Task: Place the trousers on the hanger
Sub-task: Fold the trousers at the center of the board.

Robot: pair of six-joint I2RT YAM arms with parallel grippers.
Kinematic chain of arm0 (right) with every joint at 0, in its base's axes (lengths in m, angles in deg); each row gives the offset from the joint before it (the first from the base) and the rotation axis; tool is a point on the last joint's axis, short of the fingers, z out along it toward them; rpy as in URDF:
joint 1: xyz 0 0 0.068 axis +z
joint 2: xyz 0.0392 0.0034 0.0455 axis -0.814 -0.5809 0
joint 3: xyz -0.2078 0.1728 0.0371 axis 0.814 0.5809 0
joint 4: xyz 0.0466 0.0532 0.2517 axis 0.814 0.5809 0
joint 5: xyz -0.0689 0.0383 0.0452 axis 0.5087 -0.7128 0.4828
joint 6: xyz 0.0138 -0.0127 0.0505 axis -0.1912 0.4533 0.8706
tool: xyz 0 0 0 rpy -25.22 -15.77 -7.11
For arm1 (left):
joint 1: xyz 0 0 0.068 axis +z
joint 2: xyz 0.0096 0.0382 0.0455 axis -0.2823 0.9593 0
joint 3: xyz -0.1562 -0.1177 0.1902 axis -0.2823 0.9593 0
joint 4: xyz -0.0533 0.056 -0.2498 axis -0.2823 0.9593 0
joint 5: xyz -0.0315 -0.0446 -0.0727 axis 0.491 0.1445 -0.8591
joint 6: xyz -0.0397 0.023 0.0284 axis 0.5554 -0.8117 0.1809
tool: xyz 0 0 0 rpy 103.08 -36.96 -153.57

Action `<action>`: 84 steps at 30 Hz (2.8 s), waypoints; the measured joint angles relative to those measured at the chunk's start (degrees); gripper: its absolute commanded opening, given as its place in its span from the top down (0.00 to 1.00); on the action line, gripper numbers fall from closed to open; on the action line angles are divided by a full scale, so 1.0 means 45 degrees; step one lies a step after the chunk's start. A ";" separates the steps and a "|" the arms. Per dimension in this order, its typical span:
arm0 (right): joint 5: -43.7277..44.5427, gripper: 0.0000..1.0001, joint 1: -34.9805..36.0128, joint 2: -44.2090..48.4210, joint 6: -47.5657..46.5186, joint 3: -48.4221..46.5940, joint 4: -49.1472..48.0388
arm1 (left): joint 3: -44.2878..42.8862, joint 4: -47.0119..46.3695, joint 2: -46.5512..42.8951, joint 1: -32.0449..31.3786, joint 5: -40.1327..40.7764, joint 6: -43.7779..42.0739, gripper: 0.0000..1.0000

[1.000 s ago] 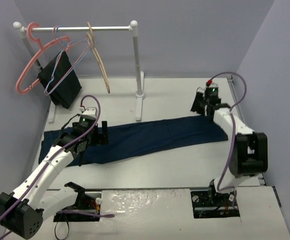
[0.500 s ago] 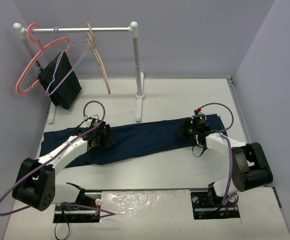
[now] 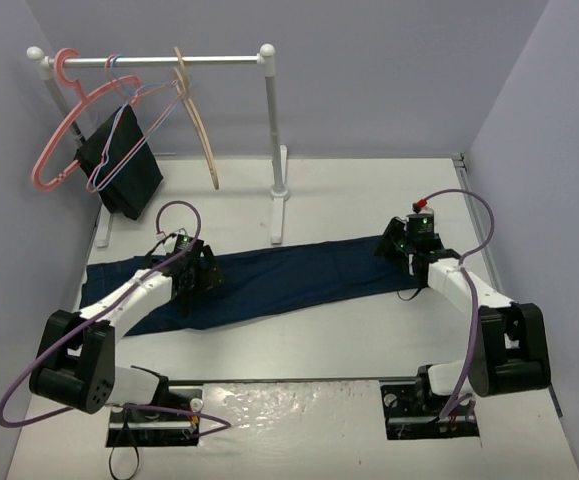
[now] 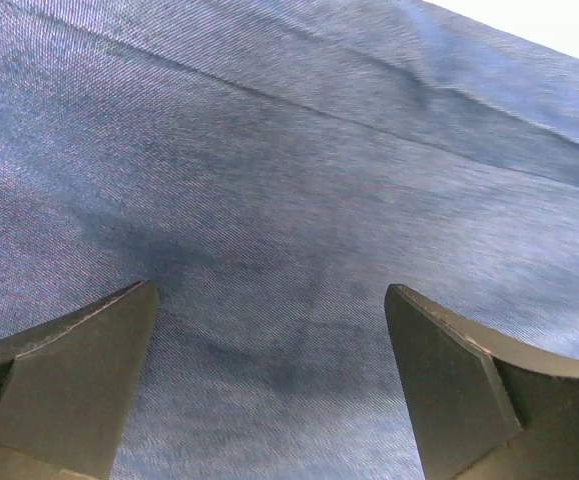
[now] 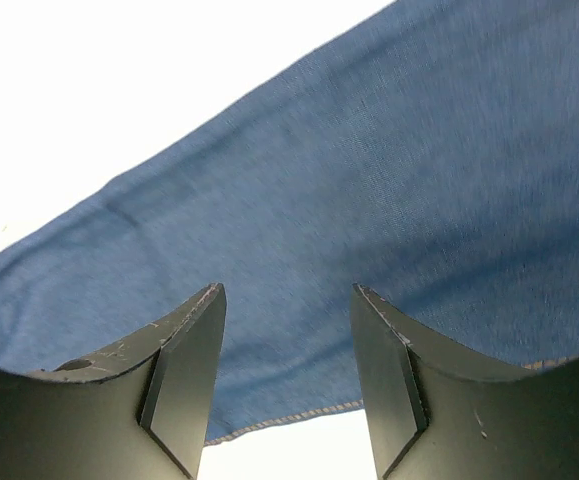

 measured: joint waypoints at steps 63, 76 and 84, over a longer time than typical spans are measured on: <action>0.0645 0.31 -0.4566 -0.5411 -0.5232 -0.4163 0.1923 | -0.1613 0.3266 -0.6009 0.0214 0.0436 -0.5912 0.03; 0.0880 1.00 -0.3906 -0.5608 -0.5215 -0.4329 0.2011 | -0.1613 0.3266 -0.6009 0.0219 0.0461 -0.5984 0.03; 0.1066 1.00 -0.3865 -0.5208 -0.4885 -0.5713 0.4045 | -0.1613 0.3266 -0.6028 0.0214 0.0496 -0.5989 0.03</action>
